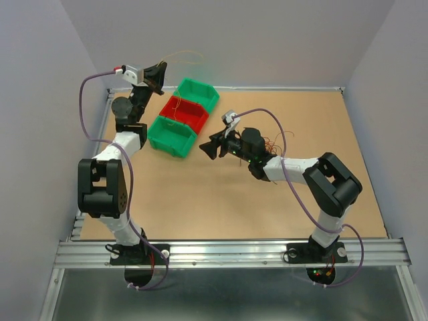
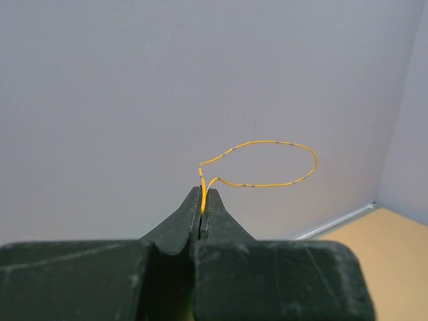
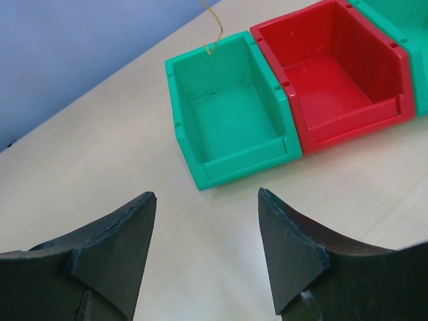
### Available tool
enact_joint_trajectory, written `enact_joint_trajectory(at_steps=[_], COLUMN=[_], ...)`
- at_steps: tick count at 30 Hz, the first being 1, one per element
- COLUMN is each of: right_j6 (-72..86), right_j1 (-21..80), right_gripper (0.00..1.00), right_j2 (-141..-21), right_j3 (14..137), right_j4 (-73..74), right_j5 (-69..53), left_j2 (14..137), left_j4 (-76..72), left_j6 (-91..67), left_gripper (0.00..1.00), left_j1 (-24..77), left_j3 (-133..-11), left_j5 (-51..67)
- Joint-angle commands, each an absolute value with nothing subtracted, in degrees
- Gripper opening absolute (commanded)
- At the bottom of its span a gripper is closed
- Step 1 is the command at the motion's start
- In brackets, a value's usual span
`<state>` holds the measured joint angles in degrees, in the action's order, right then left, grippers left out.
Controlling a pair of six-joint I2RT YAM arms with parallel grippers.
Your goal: Untangle the cables
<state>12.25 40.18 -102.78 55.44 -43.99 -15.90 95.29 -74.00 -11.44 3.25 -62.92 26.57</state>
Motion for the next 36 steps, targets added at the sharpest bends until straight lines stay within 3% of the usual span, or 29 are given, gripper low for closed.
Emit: enact_joint_trajectory(at_steps=[1,12,23,36], right_j6=[11.87,11.16,13.44,16.08], right_j1=[40.08,40.08,39.64,39.55], right_gripper=[0.68,0.68,0.67,0.62], right_j2=[-103.01,-101.87,-102.74,-106.87], right_j3=[57.22,56.34,57.65,62.66], right_j4=[-47.46,-47.72,-47.46,-44.93], right_j5=[-16.35,-16.7,-16.17,-18.71], left_j2=[97.99,101.34,97.38,97.56], left_j4=[-76.73,-90.5,-96.51,-88.34], left_j6=[-9.85,-2.38,2.54,4.05], left_gripper=[0.0,0.0,0.0,0.0], left_j1=[2.64,-1.93,-10.45,-13.1], left_j3=[-66.97,-52.4,-39.12,-41.04], left_j5=[28.38,39.01,63.18,64.95])
